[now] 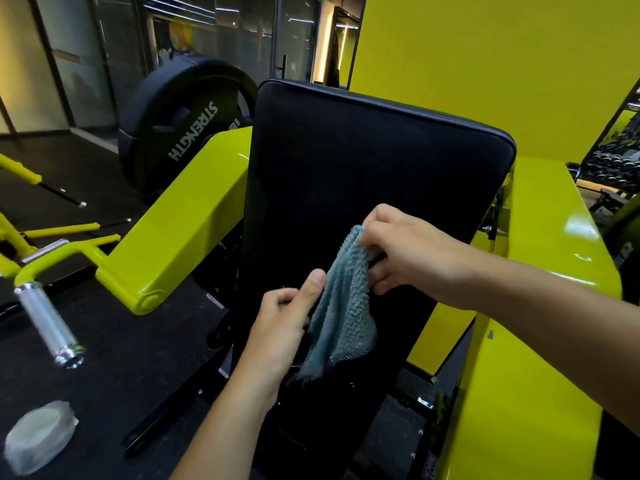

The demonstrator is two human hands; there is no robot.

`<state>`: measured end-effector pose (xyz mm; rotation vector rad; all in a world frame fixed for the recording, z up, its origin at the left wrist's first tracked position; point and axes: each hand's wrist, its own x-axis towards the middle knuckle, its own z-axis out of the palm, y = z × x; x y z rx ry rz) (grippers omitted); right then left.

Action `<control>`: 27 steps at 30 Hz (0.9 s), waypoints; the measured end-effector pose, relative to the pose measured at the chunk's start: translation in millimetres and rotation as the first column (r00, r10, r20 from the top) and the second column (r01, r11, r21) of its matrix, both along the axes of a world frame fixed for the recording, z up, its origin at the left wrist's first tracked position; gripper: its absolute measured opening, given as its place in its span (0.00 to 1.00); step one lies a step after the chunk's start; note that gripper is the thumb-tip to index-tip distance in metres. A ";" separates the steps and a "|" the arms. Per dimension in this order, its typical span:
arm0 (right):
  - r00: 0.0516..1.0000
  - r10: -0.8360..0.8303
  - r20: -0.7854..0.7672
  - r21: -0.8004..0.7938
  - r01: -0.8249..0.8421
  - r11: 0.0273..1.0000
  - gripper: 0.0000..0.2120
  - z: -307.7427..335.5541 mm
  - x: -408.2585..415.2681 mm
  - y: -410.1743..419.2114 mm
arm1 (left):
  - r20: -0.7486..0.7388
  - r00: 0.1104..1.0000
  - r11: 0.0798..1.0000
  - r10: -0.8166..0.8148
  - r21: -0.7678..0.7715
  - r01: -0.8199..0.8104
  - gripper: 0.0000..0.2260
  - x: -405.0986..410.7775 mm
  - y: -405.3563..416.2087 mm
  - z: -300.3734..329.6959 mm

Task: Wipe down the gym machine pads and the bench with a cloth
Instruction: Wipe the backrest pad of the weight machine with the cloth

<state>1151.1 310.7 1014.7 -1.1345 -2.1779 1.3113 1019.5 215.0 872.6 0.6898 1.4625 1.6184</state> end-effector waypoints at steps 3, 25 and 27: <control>0.999 -0.024 -0.038 -0.040 0.023 0.999 0.02 -2.4 2.2 1.3 | -0.078 0.997 0.993 -0.024 0.116 0.033 0.39 6.2 -4.1 -2.7; 0.997 -0.011 0.076 0.376 -0.018 0.927 0.09 18.2 35.7 9.9 | -0.564 0.785 0.943 -0.257 0.030 0.331 0.26 -34.5 13.3 3.1; 0.975 0.019 0.222 0.355 -0.099 0.930 0.10 22.2 40.8 11.6 | -0.728 0.642 0.948 -0.239 -0.032 0.316 0.22 -48.7 11.5 4.9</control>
